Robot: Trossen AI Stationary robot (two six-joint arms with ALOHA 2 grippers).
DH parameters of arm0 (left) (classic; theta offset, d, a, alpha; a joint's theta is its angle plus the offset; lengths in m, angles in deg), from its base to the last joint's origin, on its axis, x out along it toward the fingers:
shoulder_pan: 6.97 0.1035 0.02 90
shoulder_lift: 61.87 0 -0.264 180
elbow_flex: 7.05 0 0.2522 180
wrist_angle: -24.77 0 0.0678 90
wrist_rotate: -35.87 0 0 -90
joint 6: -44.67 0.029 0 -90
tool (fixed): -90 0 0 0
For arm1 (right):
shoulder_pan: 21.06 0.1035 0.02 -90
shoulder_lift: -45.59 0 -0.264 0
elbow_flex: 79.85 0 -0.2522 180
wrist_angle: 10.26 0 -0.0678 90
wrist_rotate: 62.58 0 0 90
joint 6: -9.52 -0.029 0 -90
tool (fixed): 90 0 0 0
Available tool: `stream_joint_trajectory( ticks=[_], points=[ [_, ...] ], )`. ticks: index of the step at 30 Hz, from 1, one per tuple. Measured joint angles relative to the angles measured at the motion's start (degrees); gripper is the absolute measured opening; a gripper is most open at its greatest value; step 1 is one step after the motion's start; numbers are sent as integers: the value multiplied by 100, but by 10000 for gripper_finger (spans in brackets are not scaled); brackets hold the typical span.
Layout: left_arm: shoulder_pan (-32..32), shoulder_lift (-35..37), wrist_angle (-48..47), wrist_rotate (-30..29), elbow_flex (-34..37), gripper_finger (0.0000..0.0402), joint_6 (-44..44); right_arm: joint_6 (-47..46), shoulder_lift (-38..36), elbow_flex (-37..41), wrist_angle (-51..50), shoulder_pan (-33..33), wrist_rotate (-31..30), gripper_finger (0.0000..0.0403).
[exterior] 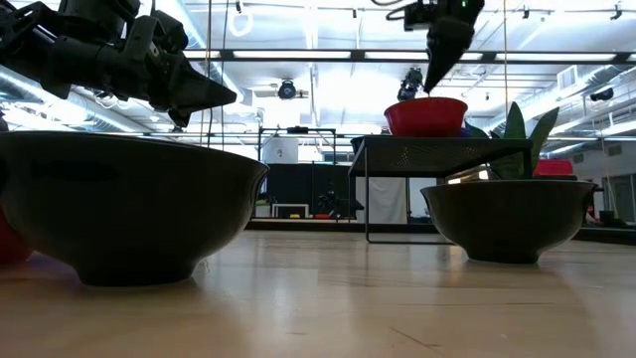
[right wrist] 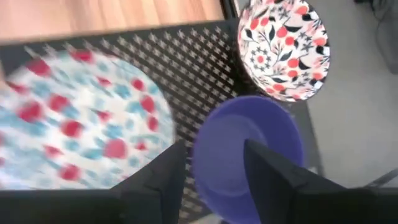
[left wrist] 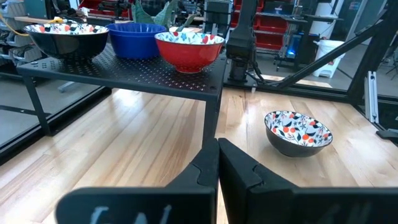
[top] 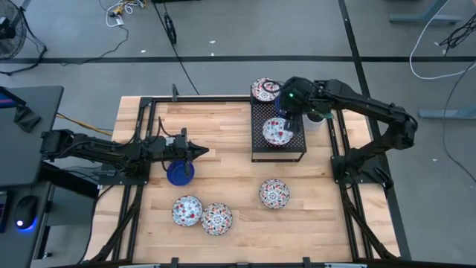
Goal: Pick & Place Mini bowls
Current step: Stack the bottom red patterned bowl on top of the other red bowl on the shelf
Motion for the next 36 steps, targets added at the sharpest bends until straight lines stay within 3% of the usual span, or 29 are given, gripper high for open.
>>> stream_joint_trajectory(
  ticks=[3, 8, 13, 18, 25, 28, 36],
  points=[
    [0, 0, 0, 0, 0, 9, 12, -490, -88, 18, -47, 559, 11, 148],
    [-4, 0, 2, 20, 0, 9, 46, -1251, -194, 280, -54, 2036, 16, 114],
    [-97, 0, 177, 626, 0, 9, 264, -2257, -328, 1132, 755, 3654, -97, 78],
    [-600, 0, 772, 1037, 0, 9, 702, -3261, -334, 2379, 2367, 5054, -626, 49],
    [-1302, -210, 883, 88, -268, 9, 957, -3205, -329, 4175, 5902, 6050, -1140, 23],
    [-1487, -466, 154, -270, -818, 9, 960, -2873, -328, 4794, 7098, 6113, -1207, 15],
    [-2102, -1499, -3883, -872, -3193, 9, 957, -2269, -328, 5678, 8938, 6073, -1228, 5]
  ],
)
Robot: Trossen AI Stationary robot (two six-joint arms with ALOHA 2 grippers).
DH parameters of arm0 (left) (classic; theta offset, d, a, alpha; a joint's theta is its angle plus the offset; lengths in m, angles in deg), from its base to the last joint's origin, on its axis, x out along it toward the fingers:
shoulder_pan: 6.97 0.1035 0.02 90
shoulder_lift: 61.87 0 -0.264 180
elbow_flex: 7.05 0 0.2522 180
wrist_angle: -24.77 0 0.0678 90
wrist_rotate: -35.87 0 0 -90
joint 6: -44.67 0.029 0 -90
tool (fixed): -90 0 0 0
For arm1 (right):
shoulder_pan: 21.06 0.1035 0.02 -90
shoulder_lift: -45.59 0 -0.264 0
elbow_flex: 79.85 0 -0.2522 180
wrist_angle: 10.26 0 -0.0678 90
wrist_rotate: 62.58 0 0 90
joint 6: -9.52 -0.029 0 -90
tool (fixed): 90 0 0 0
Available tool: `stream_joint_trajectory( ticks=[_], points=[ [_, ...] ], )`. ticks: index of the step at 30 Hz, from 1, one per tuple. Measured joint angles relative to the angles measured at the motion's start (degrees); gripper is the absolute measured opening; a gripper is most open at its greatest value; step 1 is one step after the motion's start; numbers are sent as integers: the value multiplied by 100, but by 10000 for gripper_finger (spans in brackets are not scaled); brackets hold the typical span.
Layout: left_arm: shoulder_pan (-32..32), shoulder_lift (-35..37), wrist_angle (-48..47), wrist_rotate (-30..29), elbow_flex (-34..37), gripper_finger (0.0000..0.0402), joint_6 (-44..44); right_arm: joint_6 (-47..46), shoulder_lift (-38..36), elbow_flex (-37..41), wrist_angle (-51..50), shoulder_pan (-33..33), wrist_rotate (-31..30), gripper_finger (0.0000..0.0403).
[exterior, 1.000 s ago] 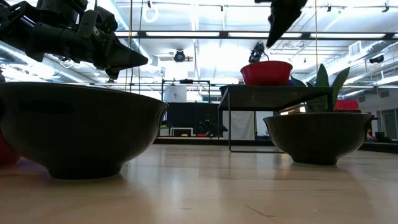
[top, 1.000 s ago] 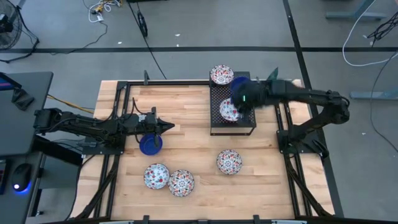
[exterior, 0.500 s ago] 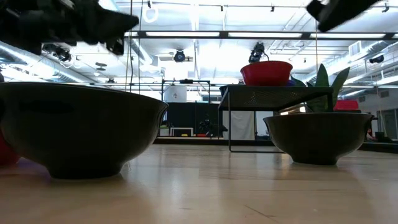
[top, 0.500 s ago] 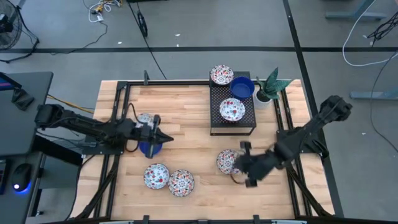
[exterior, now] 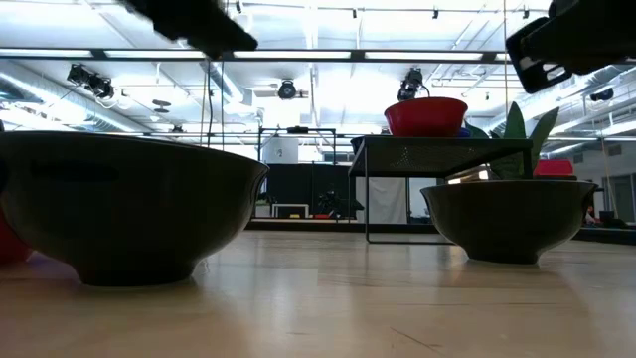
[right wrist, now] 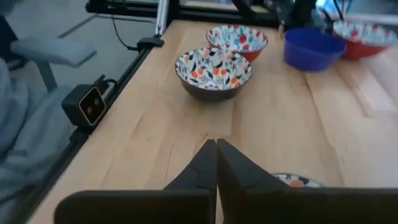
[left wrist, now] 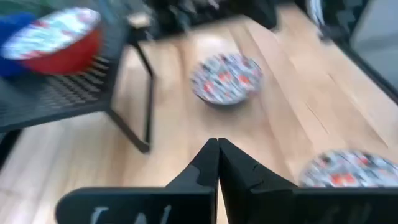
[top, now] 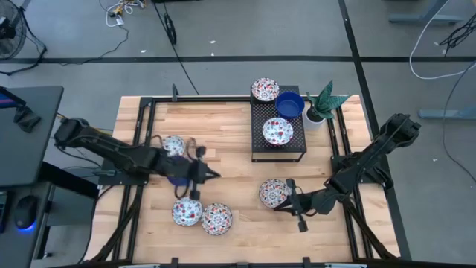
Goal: Pick & Place Mini bowls
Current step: Stack the bottom red patterned bowl on top of the other red bowl on the shelf
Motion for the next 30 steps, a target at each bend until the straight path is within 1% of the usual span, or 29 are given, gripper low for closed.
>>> stream_joint_trajectory(
  ticks=[5, 7, 10, 13, 15, 17, 21, 23, 26, 28, 30],
  points=[
    [-534, -893, -2199, -181, -1519, 9, -1, 532, 0, 75, 178, -109, -20, 9],
    [-734, -1255, -3119, -231, -2070, 9, -150, 725, 0, 77, 174, -182, -23, 10],
    [-941, -1701, -4218, -221, -2695, 9, -870, 1026, 0, 77, 160, -303, -22, 11],
    [-1112, -2021, -5015, 119, -2941, 13, -1595, 1366, 0, 77, 140, -439, -20, 11],
    [-1232, -2162, -5293, 429, -2926, 26, -2085, 1615, 0, 80, 144, -536, -21, 11],
    [-1380, -2252, -5475, 761, -2829, 51, -2542, 1898, 0, 80, 141, -632, -22, 11],
    [-1741, -2354, -5571, 1408, -2694, 121, -3444, 2308, 0, 80, 128, -846, -20, 11],
    [-1944, -2348, -5547, 1471, -2693, 158, -3807, 2354, 0, 80, 89, -952, -20, 11],
    [-2280, -2347, -5526, 1293, -2691, 199, -4230, 2470, 0, 80, 43, -1100, 31, 11],
    [-2482, -2386, -5432, 1214, -2691, 212, -4375, 2641, 0, 80, 45, -1199, 39, 11],
    [-2671, -2502, -5360, 1118, -2691, 216, -4444, 2788, 0, 80, 45, -1303, 42, 11]
  ],
)
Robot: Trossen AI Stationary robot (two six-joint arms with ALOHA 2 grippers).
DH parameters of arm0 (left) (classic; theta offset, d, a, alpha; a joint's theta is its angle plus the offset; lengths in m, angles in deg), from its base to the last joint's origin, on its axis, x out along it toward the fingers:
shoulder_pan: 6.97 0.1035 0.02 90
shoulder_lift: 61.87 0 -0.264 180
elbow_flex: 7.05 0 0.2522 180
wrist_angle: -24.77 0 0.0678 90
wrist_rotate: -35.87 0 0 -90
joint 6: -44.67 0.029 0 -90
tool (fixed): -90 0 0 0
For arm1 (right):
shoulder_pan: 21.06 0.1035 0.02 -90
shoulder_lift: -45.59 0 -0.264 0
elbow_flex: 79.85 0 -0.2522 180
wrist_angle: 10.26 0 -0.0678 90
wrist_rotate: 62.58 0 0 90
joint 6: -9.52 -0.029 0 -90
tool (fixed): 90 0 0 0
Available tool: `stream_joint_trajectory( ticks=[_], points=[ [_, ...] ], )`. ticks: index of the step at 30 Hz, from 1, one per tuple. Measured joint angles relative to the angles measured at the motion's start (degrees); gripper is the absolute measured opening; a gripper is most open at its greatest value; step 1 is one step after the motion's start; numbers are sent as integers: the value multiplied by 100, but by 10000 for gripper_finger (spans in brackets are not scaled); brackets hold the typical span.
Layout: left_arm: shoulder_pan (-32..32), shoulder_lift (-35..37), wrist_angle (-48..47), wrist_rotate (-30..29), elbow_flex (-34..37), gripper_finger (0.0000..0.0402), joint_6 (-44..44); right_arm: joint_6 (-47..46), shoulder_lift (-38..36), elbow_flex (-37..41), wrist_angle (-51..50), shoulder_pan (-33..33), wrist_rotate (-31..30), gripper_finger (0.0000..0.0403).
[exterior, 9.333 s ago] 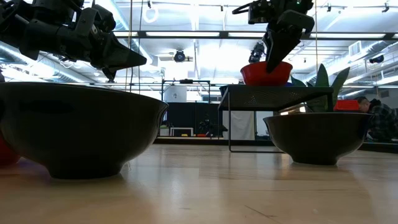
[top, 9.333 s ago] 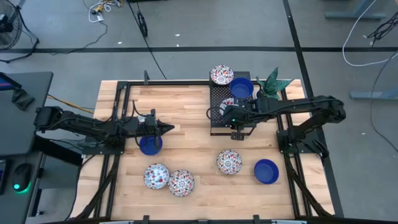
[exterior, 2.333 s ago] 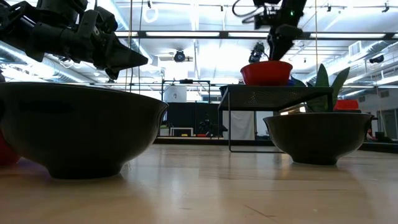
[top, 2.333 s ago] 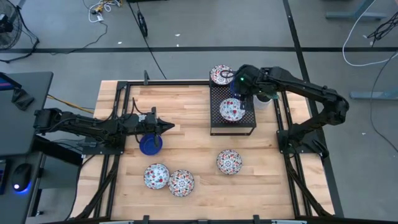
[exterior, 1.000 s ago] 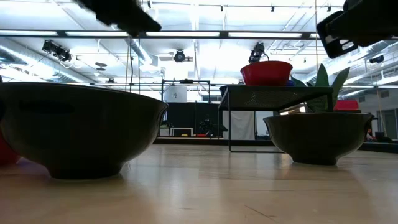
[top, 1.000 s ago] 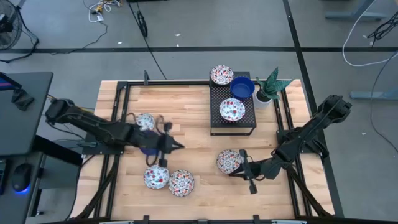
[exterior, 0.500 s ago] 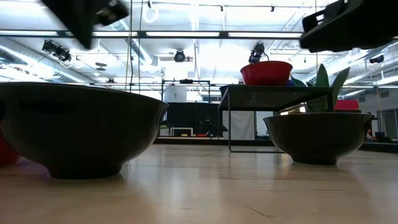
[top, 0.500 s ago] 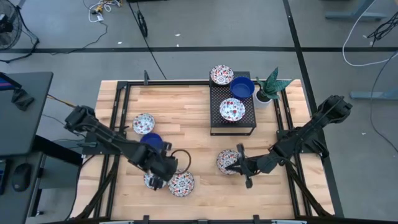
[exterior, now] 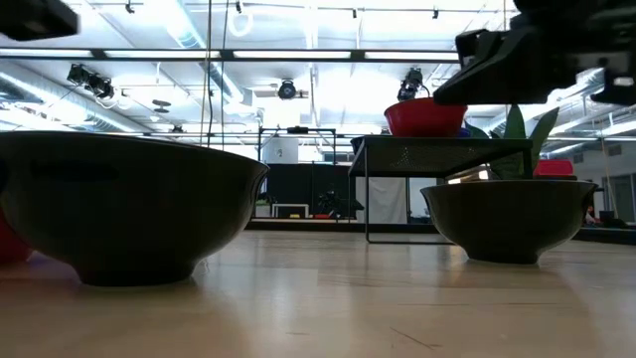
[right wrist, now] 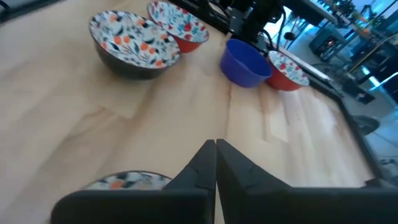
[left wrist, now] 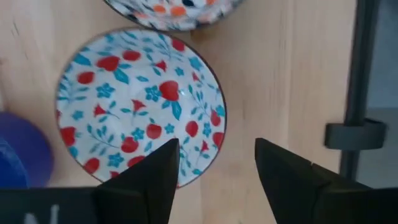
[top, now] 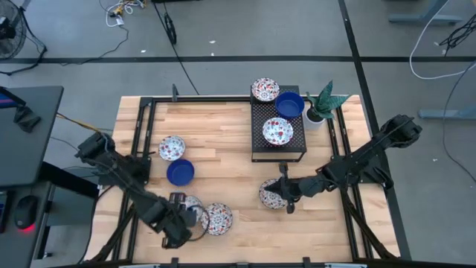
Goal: Pick & Place Mini bowls
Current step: Stack the bottom red patterned bowl on top of the other red bowl on the shelf
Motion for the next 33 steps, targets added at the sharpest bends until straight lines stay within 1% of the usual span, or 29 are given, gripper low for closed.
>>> stream_joint_trajectory(
  ticks=[5, 12, 19, 25, 28, 33],
  points=[
    [-288, -354, 107, -260, 4, 206, -209, 165, 0, 0, 11, -212, -1, 11],
    [-313, -681, 328, -307, 4, 173, -366, 152, 0, 0, 15, -397, 1, 11],
    [-236, -698, 296, -614, 6, 128, -352, -93, 0, 0, 0, -408, 3, 11],
    [-193, -775, 421, -637, 8, 90, -212, -257, 0, 0, -42, -408, 4, 11],
    [-136, -792, 463, -575, 6, 92, -381, -270, 0, 0, -79, -408, 4, 11],
    [-57, -801, 437, -559, 11, 130, -565, -270, 0, 0, -77, -408, 4, 11]
  ],
)
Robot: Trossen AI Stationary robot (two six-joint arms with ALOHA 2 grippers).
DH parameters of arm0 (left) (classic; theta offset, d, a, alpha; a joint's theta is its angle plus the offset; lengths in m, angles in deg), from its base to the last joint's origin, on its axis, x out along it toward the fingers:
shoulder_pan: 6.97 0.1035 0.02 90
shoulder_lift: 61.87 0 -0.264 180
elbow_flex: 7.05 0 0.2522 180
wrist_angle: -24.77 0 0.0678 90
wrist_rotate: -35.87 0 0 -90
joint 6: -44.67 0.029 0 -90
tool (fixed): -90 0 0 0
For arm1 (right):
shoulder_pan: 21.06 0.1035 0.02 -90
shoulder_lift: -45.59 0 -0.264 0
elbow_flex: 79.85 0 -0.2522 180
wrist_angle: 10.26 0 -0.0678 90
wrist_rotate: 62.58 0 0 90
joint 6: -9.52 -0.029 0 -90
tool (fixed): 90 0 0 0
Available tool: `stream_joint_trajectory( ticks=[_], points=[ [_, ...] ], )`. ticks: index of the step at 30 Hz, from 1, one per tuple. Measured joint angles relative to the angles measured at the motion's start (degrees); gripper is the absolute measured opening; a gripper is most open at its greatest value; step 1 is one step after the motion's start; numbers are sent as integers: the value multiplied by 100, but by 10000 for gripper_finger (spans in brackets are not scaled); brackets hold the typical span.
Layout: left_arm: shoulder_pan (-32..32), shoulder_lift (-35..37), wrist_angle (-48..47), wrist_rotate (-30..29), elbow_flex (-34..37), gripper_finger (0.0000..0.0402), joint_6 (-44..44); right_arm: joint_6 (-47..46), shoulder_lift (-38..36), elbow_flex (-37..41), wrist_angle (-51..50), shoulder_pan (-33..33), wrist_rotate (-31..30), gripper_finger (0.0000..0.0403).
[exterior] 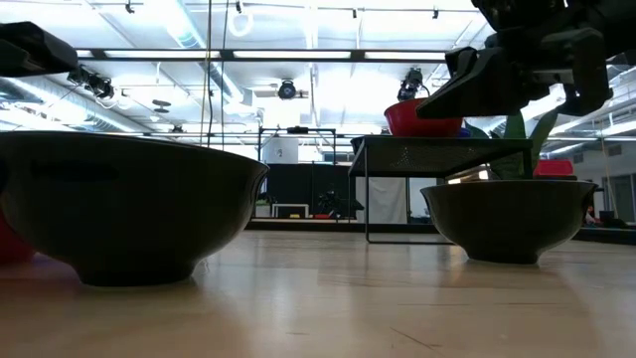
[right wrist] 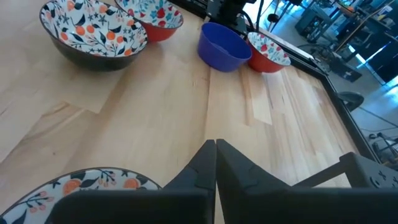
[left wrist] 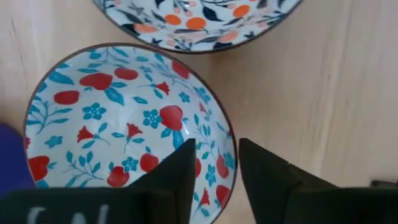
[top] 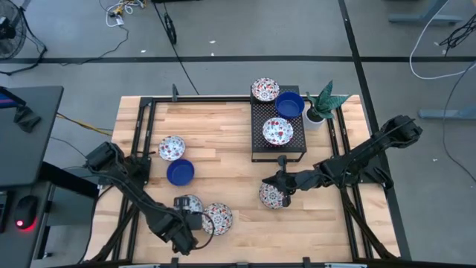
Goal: Pick & Place Mini bowls
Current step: Stack the bottom red patterned bowl on top of the other red bowl on the shelf
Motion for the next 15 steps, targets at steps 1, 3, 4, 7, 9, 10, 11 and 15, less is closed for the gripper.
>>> stream_joint_trajectory(
  ticks=[1, 3, 4, 7, 9, 10, 11, 15],
  points=[
    [18, 0, -3, 3, 0, 140, -52, 1, 0, 0, -2, 0, 0, 11],
    [53, 0, 7, 6, 0, 158, -169, 0, 0, 0, -2, 0, 0, 11],
    [63, 0, 3, 7, 0, 166, -228, 2, 0, 0, -2, 0, 0, 11],
    [103, 0, 24, 96, 0, 177, -258, 2, 0, 0, -2, 0, 0, 11],
    [144, 0, 41, 215, 0, 174, -337, 2, 0, 0, -13, 0, 0, 11],
    [173, 0, 46, 291, 0, 170, -420, 2, 0, 0, -20, 0, 0, 11],
    [201, 0, 47, 368, 0, 165, -498, 2, 0, 0, -26, 0, 0, 11],
    [325, 0, 62, 509, 0, 139, -711, 2, 0, 0, -37, 0, 0, 11]
  ],
)
